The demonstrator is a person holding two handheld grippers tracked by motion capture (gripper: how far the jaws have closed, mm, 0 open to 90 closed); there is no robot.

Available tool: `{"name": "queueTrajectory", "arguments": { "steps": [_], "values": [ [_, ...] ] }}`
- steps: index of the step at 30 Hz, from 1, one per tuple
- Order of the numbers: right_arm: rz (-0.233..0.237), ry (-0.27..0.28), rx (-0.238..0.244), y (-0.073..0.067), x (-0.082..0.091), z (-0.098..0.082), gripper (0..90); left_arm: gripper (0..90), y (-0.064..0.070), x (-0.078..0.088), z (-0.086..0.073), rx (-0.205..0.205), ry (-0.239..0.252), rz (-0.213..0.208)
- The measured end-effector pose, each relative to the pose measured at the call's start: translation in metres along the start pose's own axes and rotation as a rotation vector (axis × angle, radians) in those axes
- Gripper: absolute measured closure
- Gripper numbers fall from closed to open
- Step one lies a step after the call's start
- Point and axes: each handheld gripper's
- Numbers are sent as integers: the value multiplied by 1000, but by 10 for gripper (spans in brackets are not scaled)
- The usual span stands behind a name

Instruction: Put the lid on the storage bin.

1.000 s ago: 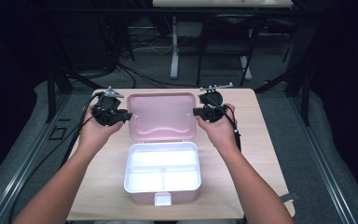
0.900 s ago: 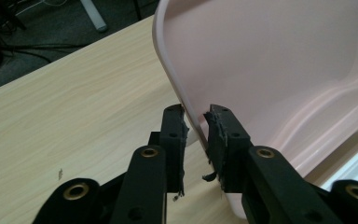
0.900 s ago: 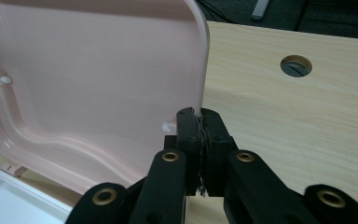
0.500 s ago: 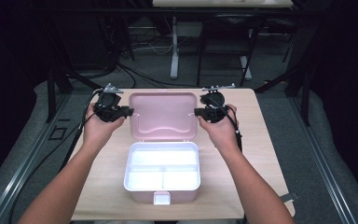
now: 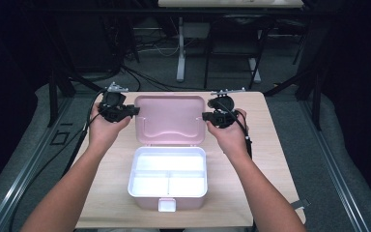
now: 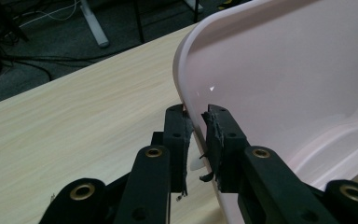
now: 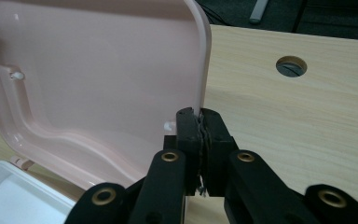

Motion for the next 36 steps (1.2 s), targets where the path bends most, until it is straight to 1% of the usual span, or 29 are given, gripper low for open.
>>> {"name": "queueTrajectory", "arguments": {
  "steps": [2,3,4,5,7,8,9,12,14,16,17,18,19,20,21,22,23,25,26,27,28,29,32,35,36],
  "values": [
    [5,9,-3,0,0,0,877,770,0,-1,1,2,9,-4],
    [7,11,-4,0,1,-1,877,763,0,-1,1,4,12,-14],
    [8,3,3,1,2,-1,878,742,0,-2,2,3,18,-16],
    [12,5,4,1,3,-1,878,741,1,-3,2,-2,13,-8],
    [10,13,2,1,4,-1,877,755,2,-2,3,-14,19,7],
    [13,16,3,1,4,-2,877,778,2,-2,4,-14,19,10],
    [14,14,5,2,4,-2,877,780,2,-2,4,-10,22,5],
    [24,34,-3,2,4,-3,873,792,1,-2,4,-7,25,2],
    [22,23,8,2,6,-3,868,796,2,-2,4,-8,31,5],
    [24,31,11,3,4,-3,861,796,3,-2,4,-13,31,8],
    [36,31,1,5,3,-2,857,796,4,-2,4,-13,32,7],
    [36,31,-9,7,3,-1,849,797,4,-1,4,-14,35,3],
    [64,42,-22,9,2,0,840,798,4,-1,4,-14,37,0],
    [75,49,-41,10,1,2,837,798,4,0,4,-15,39,-1],
    [77,43,-44,11,1,3,829,798,4,0,4,-18,43,-2],
    [81,48,-49,11,0,5,823,798,5,0,4,-18,46,-3],
    [74,43,-43,11,0,6,822,799,5,0,4,-19,46,-4],
    [62,57,-40,8,-1,9,821,800,5,1,5,-20,44,-5],
    [56,34,-23,8,1,11,819,800,6,1,5,-20,46,-5],
    [55,67,-38,6,-1,11,819,800,6,2,4,-22,46,-5],
    [50,55,-24,7,0,12,825,800,6,3,4,-23,47,-7],
    [44,70,-30,6,0,13,829,800,6,3,4,-23,48,-11],
    [36,61,-13,5,2,13,840,799,7,6,4,-25,49,-15],
    [24,74,0,2,4,13,844,803,7,7,5,-23,56,-10],
    [21,68,9,2,6,14,845,804,7,8,5,-24,61,-7]
  ]
}}
Point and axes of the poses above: each handheld gripper's, and its own axes: x roughly backward along the jaws, z roughly out of its top, y roughly to its right, and after that the axes turned 14 degrees about -z, right-handed
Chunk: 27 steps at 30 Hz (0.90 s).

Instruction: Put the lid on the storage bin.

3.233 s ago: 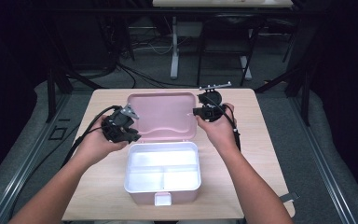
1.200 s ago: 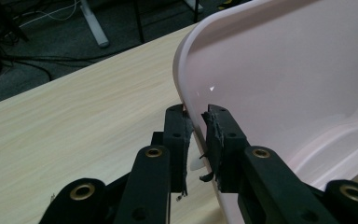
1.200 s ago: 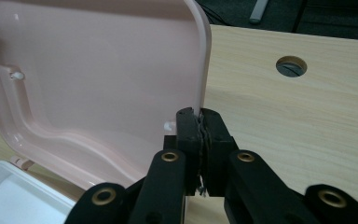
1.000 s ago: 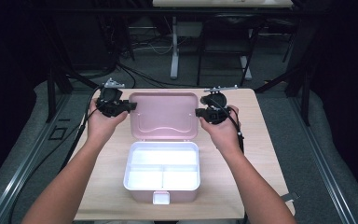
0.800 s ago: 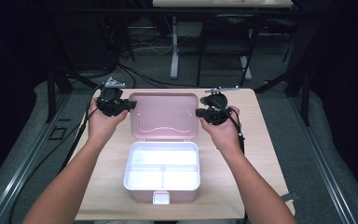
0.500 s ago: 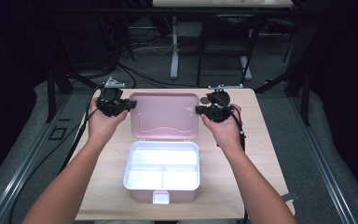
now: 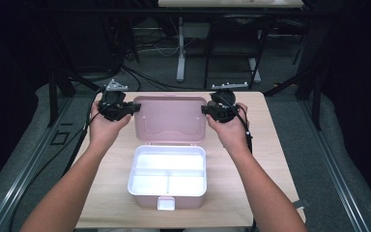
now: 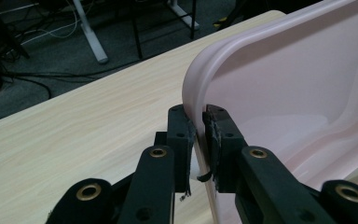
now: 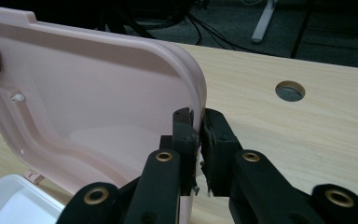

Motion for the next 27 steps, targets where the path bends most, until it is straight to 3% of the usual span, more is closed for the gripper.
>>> {"name": "queueTrajectory", "arguments": {
  "steps": [7,13,19,27],
  "values": [
    [-16,27,13,-5,2,4,847,807,1,5,2,-16,7,13],
    [-4,29,21,-5,6,2,834,804,4,10,1,-29,12,9],
    [31,47,18,-5,15,0,800,801,8,20,-4,-35,34,-20],
    [33,62,40,-7,24,-4,792,798,14,28,-6,-63,25,-29]
  ]
}}
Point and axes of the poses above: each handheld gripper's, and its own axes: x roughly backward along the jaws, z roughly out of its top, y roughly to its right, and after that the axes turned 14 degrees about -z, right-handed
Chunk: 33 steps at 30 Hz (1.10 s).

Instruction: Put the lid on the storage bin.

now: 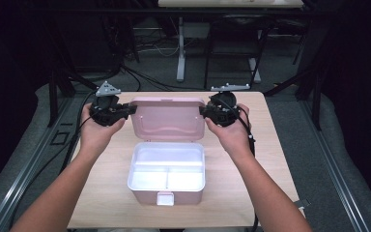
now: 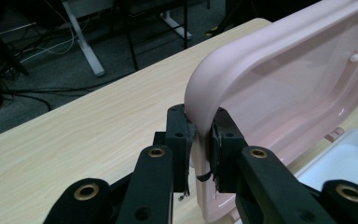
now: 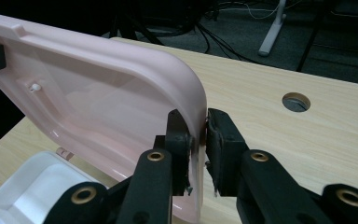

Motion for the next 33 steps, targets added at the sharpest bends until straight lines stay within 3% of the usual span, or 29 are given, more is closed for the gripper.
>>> {"name": "queueTrajectory", "arguments": {
  "steps": [7,8,11,20,33],
  "values": [
    [7,-4,13,-1,7,-2,781,790,6,7,-1,-5,-5,-10],
    [30,-7,16,0,8,-3,780,790,7,8,-2,-6,-6,-12],
    [10,-3,27,-2,11,-4,777,787,9,10,-2,-7,-5,-14],
    [20,-4,33,-3,16,-5,765,750,15,13,-4,-8,0,-18],
    [55,18,47,-5,28,-11,702,693,20,23,-14,-2,32,-65]
  ]
}}
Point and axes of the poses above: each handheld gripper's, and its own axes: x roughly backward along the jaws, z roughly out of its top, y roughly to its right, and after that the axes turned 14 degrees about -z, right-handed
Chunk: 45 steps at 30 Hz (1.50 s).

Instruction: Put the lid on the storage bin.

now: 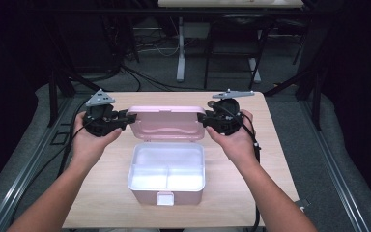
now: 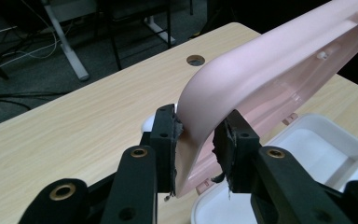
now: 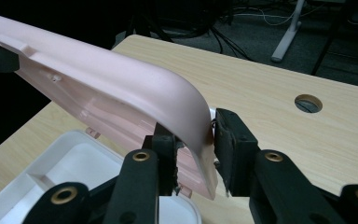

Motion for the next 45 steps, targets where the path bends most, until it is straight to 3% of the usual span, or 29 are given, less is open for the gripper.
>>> {"name": "queueTrajectory", "arguments": {
  "steps": [17,25,29,45],
  "values": [
    [45,0,6,0,15,-13,691,673,14,17,-7,-24,7,-29],
    [50,-5,33,-2,21,-17,693,682,18,23,-10,-40,-1,-33],
    [56,-2,26,0,24,-19,698,686,18,25,-13,-25,11,-48],
    [89,2,26,0,33,-26,700,710,24,34,-22,-31,13,-62]
  ]
}}
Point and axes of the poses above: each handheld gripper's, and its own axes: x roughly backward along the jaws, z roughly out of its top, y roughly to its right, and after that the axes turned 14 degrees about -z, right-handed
